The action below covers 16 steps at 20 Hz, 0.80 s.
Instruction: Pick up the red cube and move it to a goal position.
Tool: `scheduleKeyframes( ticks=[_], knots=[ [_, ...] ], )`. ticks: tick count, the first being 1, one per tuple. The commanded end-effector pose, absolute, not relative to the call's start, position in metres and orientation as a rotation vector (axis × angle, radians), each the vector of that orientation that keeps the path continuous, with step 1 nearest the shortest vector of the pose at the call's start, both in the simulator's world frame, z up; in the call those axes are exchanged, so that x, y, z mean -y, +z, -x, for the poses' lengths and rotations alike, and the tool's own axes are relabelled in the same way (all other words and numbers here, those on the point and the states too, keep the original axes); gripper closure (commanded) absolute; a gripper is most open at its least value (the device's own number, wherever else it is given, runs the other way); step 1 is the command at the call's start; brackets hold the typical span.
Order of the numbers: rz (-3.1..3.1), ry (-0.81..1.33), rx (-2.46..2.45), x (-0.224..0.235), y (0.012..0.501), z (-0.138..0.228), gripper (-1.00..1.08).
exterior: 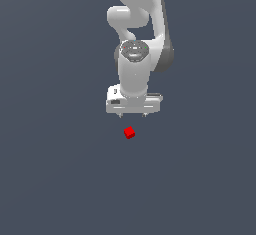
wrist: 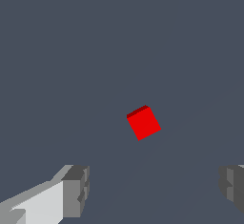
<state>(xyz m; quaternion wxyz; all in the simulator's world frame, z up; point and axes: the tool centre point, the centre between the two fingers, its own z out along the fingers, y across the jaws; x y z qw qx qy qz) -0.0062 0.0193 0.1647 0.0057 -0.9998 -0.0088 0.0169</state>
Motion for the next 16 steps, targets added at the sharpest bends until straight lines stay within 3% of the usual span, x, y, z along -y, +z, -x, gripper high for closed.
scheduleKeyframes(
  ticks=[1, 16],
  knots=[
    [3.130, 0.053, 0.028, -0.019, 0.165, 0.006, -0.92],
    [3.120, 0.036, 0.276, -0.015, 0.118, 0.006, -0.92]
  ],
)
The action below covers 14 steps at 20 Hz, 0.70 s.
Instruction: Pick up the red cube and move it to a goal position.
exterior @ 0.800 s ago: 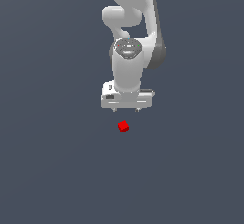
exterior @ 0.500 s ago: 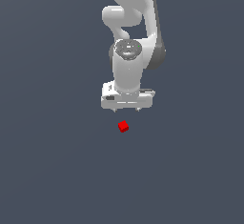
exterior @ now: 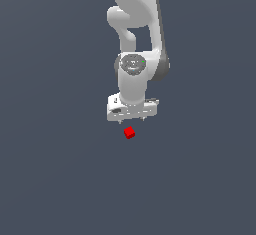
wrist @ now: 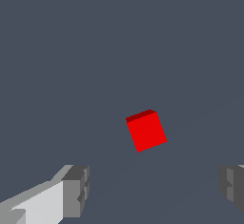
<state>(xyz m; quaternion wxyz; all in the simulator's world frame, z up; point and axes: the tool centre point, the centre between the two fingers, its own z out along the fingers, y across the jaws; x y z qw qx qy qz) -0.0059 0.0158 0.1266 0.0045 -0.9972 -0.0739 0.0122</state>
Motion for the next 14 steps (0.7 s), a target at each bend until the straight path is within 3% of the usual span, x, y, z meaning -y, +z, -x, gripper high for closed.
scheduleKeyframes(
  ticks=[1, 14],
  knots=[
    [3.118, 0.034, 0.311, -0.014, 0.111, 0.006, -0.92],
    [3.055, 0.004, 0.721, -0.007, 0.032, 0.001, -0.92]
  ],
)
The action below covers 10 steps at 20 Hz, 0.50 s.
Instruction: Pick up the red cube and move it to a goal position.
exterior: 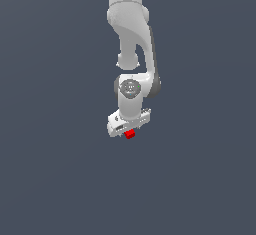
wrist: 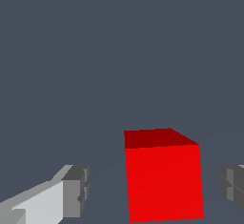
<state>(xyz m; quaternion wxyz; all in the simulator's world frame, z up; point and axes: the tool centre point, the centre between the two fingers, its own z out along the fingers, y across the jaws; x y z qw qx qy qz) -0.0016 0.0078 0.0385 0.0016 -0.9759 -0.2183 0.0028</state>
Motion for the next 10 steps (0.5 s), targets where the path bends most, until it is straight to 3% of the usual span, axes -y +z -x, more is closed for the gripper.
scheduleKeyframes(
  ticks=[1, 10],
  knots=[
    [3.052, 0.003, 0.738, -0.0071, 0.0290, 0.0002, -0.92],
    [3.042, 0.000, 0.785, -0.0062, 0.0200, -0.0018, -0.92]
  ],
)
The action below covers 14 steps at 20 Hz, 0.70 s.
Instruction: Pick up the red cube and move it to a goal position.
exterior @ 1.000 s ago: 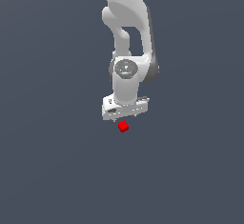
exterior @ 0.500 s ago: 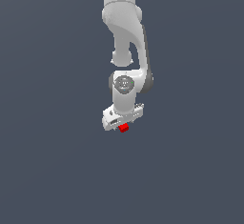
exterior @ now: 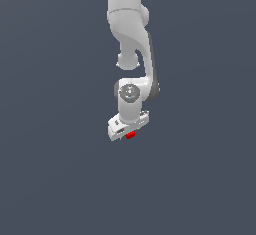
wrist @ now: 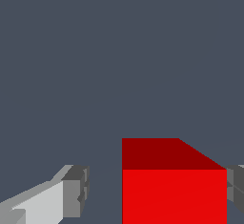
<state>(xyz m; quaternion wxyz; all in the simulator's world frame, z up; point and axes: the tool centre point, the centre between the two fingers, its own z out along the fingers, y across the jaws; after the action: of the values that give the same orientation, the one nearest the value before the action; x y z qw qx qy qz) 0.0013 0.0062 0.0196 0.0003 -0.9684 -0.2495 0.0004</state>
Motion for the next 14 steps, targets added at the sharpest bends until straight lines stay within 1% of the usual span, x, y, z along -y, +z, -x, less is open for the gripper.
scheduleKeyframes(
  ticks=[1, 14],
  knots=[
    [3.042, 0.000, 0.785, -0.0062, 0.0200, -0.0018, 1.08],
    [3.042, 0.000, 0.785, -0.0064, 0.0220, -0.0009, 1.08]
  ],
)
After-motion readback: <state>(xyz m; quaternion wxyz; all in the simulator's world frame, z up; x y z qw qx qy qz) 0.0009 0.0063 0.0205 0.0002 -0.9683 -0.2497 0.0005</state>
